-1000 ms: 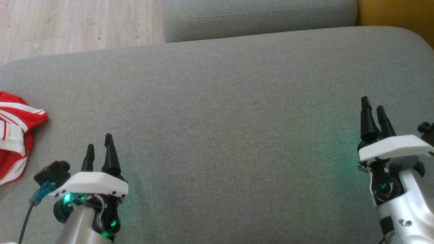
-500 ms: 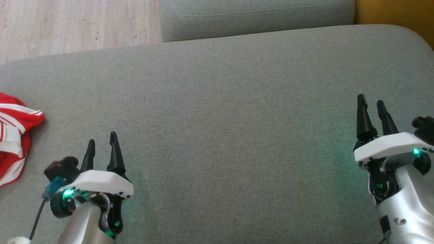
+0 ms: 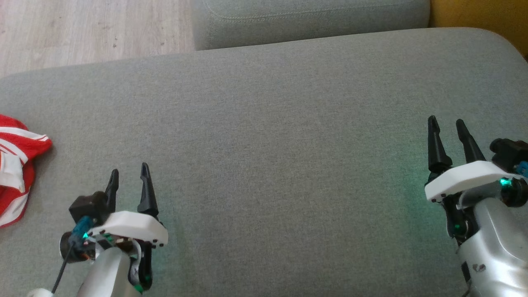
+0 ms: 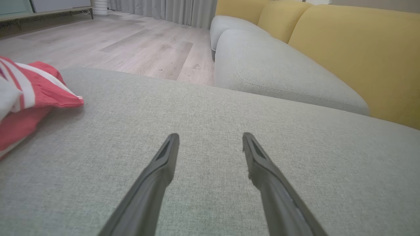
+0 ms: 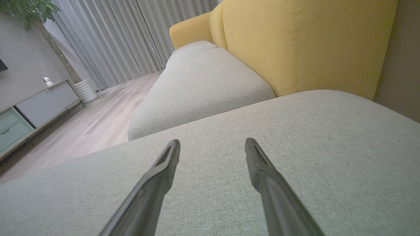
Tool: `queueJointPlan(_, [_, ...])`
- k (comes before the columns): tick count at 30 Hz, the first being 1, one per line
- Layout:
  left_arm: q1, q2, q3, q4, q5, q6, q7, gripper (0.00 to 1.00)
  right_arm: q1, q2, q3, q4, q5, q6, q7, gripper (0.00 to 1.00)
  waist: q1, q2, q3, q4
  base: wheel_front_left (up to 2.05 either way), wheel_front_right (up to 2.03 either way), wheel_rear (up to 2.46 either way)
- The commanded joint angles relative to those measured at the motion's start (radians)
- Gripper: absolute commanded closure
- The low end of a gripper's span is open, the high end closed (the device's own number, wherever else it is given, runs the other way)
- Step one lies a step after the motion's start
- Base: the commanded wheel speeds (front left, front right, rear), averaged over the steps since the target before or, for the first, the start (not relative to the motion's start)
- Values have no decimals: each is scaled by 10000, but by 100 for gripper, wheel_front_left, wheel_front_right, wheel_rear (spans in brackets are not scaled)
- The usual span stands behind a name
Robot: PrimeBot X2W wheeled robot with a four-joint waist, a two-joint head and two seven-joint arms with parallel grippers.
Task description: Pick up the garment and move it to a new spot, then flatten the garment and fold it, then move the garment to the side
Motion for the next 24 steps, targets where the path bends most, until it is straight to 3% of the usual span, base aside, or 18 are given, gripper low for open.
queueJointPlan(1, [-426, 111, 267, -209, 386, 118, -223, 0, -542, -135, 184, -185, -383, 34, -208, 0, 0, 0, 4, 11, 0, 0, 0])
queueJointPlan(24, [68, -282, 1038, -559, 2799, 693, -876, 0, -579, 240, -303, 295, -3033, 40, -855, 0, 0, 0, 2, -94, 0, 0, 0])
